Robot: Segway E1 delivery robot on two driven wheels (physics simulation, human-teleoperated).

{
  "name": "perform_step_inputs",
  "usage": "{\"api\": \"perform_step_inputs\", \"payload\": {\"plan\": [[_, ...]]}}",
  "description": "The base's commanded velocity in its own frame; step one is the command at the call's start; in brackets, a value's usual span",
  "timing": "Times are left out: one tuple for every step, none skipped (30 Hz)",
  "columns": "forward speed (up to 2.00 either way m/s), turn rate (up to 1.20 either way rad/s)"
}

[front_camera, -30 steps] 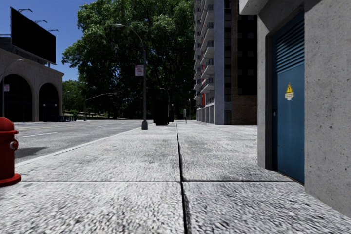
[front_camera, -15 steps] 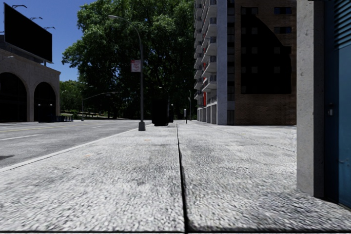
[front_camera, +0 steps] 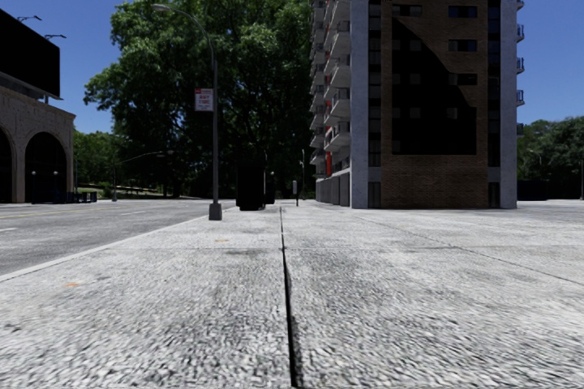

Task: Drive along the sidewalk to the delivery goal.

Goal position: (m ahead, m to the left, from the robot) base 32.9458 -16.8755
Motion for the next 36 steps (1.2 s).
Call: {"api": "perform_step_inputs", "payload": {"plan": [[2.00,-0.43],[2.00,-0.44],[2.00,-0.46],[2.00,-0.46],[2.00,-0.52],[2.00,-0.52],[2.00,-0.52],[2.00,-0.52],[2.00,-0.52],[2.00,-0.52],[2.00,-0.52],[2.00,-0.52],[2.00,-0.52],[2.00,-0.52],[2.00,-0.52],[2.00,-0.52],[2.00,-0.52],[2.00,-0.52],[2.00,-0.52],[2.00,-0.52],[2.00,-0.52],[2.00,-0.52],[2.00,-0.52],[2.00,-0.52],[2.00,-0.52],[2.00,-0.52],[2.00,-0.52],[2.00,-0.52],[2.00,-0.52],[2.00,-0.52],[2.00,-0.52],[2.00,-0.52],[2.00,-0.52],[2.00,-0.52],[2.00,-0.52],[2.00,-0.52]]}}
